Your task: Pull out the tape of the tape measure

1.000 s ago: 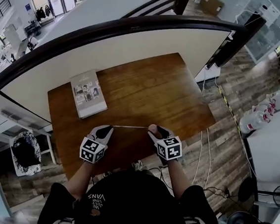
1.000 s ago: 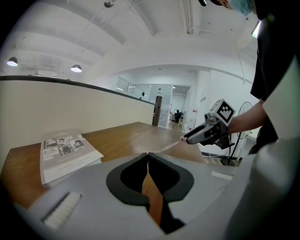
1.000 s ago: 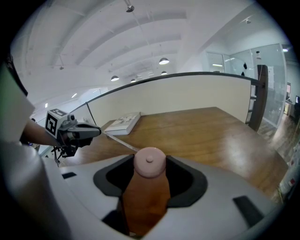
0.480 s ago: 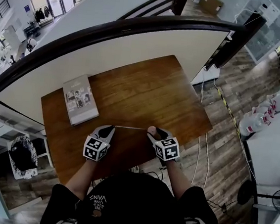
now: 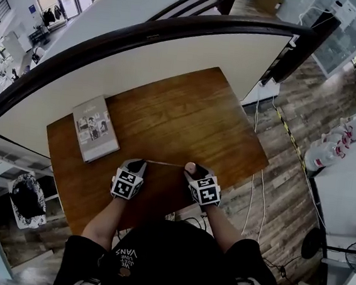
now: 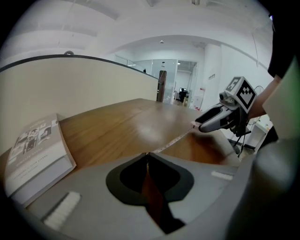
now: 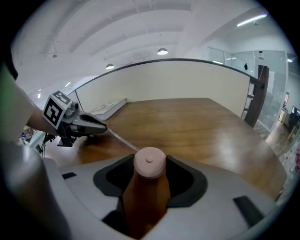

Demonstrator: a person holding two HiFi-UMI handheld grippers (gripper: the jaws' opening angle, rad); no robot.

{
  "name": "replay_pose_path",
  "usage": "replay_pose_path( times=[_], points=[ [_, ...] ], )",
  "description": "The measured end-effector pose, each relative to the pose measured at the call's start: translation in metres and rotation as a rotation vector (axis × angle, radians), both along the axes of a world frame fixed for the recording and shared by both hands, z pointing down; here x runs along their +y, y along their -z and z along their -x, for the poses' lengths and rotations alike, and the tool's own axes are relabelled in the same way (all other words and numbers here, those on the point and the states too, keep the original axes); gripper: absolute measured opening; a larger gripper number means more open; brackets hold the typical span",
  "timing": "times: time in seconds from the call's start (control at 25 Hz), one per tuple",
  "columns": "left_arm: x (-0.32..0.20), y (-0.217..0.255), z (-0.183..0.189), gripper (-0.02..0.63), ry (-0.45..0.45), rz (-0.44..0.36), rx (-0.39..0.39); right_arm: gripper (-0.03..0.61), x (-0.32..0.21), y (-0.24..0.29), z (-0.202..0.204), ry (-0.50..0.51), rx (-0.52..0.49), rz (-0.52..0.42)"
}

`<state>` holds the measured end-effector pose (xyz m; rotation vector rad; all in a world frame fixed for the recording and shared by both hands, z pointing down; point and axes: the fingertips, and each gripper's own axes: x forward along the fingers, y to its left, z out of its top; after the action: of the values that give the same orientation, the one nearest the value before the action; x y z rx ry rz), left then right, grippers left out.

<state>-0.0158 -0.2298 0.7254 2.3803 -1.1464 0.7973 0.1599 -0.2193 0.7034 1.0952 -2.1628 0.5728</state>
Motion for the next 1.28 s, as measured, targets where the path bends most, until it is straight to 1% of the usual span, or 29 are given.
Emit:
replay_pose_path(
  times=[0.2, 0.32, 0.4, 0.6, 0.72, 0.8, 0.96, 1.04, 1.08, 1.2, 1.28],
  points=[
    [-0.001, -0.01, -0.004, 0.018, -0.001, 0.053, -0.051, 0.219, -0.002, -0.009, -0.002, 0.028, 0.051, 0.011],
    [0.0, -0.014, -0.007, 0.018, -0.024, 0.069, -0.076, 0.219, -0.003, -0.02, -0.003, 0.031, 0.085, 0.018],
    [0.001, -0.016, -0.008, 0.018, -0.042, 0.074, -0.091, 0.219, -0.004, -0.022, -0.003, 0.023, 0.089, 0.02],
    [0.006, -0.017, -0.008, 0.018, -0.037, 0.11, -0.1, 0.219, -0.004, -0.02, -0.002, 0.009, 0.084, 0.022],
    [0.004, -0.015, -0.008, 0.021, -0.025, 0.108, -0.104, 0.219, -0.005, -0.021, -0.003, -0.009, 0.083, 0.021],
    [0.003, -0.016, -0.007, 0.028, -0.02, 0.107, -0.091, 0.219, -0.004, -0.02, -0.003, -0.014, 0.087, 0.024],
    [0.005, -0.015, -0.011, 0.091, -0.024, 0.119, -0.062, 0.219, -0.005, -0.018, -0.003, -0.021, 0.069, 0.011],
    [0.005, -0.014, -0.012, 0.132, -0.022, 0.119, -0.049, 0.221, -0.006, -0.013, -0.003, -0.022, 0.071, 0.007],
    [0.006, -0.013, -0.011, 0.165, -0.019, 0.124, -0.042, 0.22, -0.006, -0.012, -0.003, -0.024, 0.071, 0.007],
    [0.01, -0.009, -0.005, 0.206, -0.008, 0.14, -0.038, 0.222, -0.004, -0.011, -0.001, -0.032, 0.061, 0.002],
    [0.011, -0.008, 0.001, 0.209, 0.0, 0.137, -0.035, 0.222, -0.003, -0.009, -0.001, -0.043, 0.054, 0.0]
  ],
)
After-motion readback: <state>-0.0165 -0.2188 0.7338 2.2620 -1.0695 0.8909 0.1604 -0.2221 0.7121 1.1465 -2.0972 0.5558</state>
